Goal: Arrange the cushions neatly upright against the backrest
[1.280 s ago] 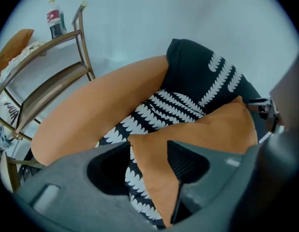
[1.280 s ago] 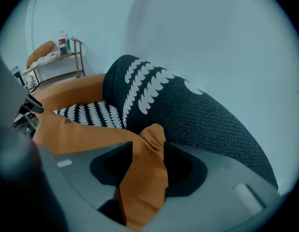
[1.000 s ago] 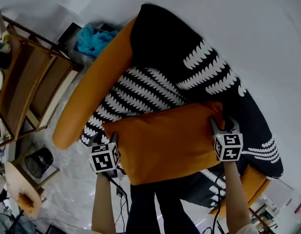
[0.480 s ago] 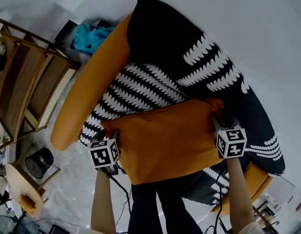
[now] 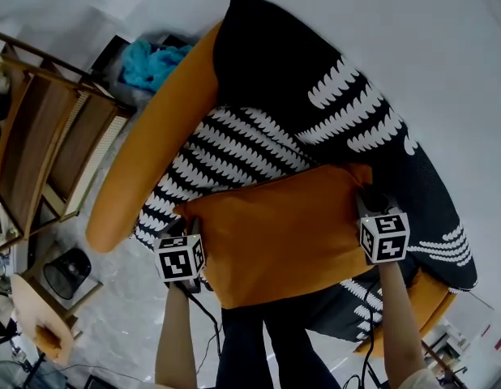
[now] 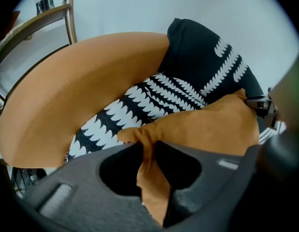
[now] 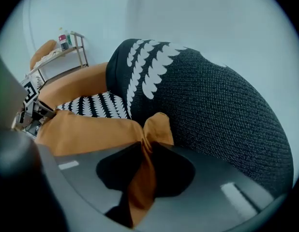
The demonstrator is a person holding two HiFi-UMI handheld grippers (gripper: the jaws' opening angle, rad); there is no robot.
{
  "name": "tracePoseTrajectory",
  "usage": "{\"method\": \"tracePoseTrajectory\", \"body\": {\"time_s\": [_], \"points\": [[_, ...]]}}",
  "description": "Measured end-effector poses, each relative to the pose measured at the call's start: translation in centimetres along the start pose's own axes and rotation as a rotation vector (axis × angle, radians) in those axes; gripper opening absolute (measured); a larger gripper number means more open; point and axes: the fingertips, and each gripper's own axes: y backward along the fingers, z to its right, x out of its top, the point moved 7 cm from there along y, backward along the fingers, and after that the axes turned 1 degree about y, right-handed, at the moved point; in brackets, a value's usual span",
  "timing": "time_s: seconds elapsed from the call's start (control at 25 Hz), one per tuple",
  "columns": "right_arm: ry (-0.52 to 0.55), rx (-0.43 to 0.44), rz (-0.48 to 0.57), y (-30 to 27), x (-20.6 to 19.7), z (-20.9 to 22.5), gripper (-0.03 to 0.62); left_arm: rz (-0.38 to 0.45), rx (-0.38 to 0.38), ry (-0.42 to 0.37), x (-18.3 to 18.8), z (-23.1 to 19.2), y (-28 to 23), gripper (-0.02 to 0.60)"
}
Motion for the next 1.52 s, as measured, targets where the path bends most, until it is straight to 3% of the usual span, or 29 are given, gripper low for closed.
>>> {"method": "tracePoseTrajectory", "body": {"time_s": [0.36, 0.64, 0.84, 1.24, 1.52], "points": [[0.020, -0.027, -0.018, 1.8, 0.2, -0.5, 0.043, 0.017, -0.025, -0.017, -0.1, 1.0, 2.4, 0.035], [-0.001, -0.027, 0.012, 4.4, -0.4, -0.5, 0.038, 0.064, -0.020, -0.025, -0.9, 2.0, 5.8, 0.027], [-0.004, -0.059, 0.007, 9.2, -1.0, -0.6, 0.035, 0.073, -0.039, -0.018, -2.0, 3.6, 10.3, 0.023], [-0.068, -0.061, 0.080, 15.1, -3.9, -1.2, 0.034, 0.114, -0.001, -0.013, -4.9, 5.6, 15.6, 0.021], [-0.116, -0.096, 0.150, 20.5, -5.8, -1.8, 0.032, 0.204, 0.005, 0.022, -6.1, 7.2, 20.7, 0.021]]}}
